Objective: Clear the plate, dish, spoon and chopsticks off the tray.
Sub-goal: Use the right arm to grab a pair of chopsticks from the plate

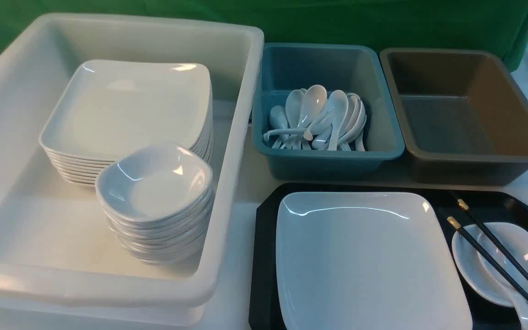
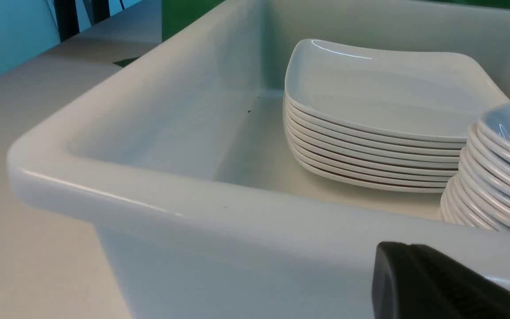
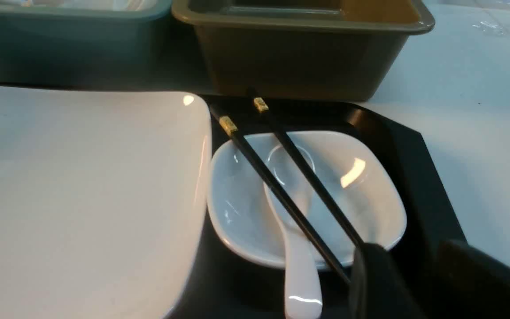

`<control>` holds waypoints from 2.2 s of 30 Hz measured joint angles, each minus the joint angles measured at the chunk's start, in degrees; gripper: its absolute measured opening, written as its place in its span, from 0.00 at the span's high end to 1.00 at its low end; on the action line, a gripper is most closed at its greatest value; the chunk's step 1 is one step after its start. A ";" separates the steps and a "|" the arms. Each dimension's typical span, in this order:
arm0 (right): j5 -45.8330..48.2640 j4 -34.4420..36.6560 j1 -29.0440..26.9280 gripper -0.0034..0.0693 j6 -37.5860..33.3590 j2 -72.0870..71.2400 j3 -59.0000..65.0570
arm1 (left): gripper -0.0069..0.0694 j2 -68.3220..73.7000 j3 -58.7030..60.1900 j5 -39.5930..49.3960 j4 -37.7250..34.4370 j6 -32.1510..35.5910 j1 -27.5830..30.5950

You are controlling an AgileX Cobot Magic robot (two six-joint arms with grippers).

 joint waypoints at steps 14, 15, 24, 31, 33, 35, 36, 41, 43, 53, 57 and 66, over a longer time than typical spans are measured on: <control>0.00 0.00 0.00 0.62 0.00 0.00 0.00 | 0.90 0.00 0.00 0.00 0.00 0.00 0.00; 0.00 0.00 0.00 0.62 0.00 0.00 0.00 | 0.90 0.00 0.00 0.00 0.00 0.00 0.00; 0.00 0.00 0.00 0.62 0.00 0.00 0.00 | 0.90 0.00 0.00 0.00 0.00 0.00 0.00; 0.00 0.00 0.00 0.62 0.00 0.00 0.00 | 0.90 0.00 0.00 0.00 0.00 0.07 0.00; 0.00 0.00 0.00 0.62 0.00 0.00 0.00 | 0.90 0.00 0.00 0.00 0.00 0.07 0.00; 0.00 0.00 0.07 0.62 -0.06 0.00 0.00 | 0.90 0.00 0.00 0.00 0.00 0.14 0.00; 0.00 0.00 0.22 0.62 -0.06 0.00 0.00 | 0.90 0.00 0.00 0.00 0.00 0.14 0.00; 0.00 0.00 2.98 0.62 -0.01 0.00 0.00 | 0.90 0.00 0.00 -0.18 0.79 0.58 0.00; 0.00 0.00 3.54 0.62 -0.01 0.00 0.00 | 0.90 0.00 0.00 -0.80 2.34 1.53 0.00; 0.00 0.00 4.08 0.62 -0.01 0.00 0.00 | 0.90 0.00 0.00 -14.33 -9.81 -9.04 -0.06; 0.00 0.00 4.08 0.62 -0.01 0.00 0.00 | 0.90 0.00 0.00 -18.10 -17.78 -16.63 -0.06; 0.00 0.00 4.08 0.62 -0.01 0.00 0.00 | 0.90 1.63 -12.32 -7.51 -10.85 -15.78 -4.57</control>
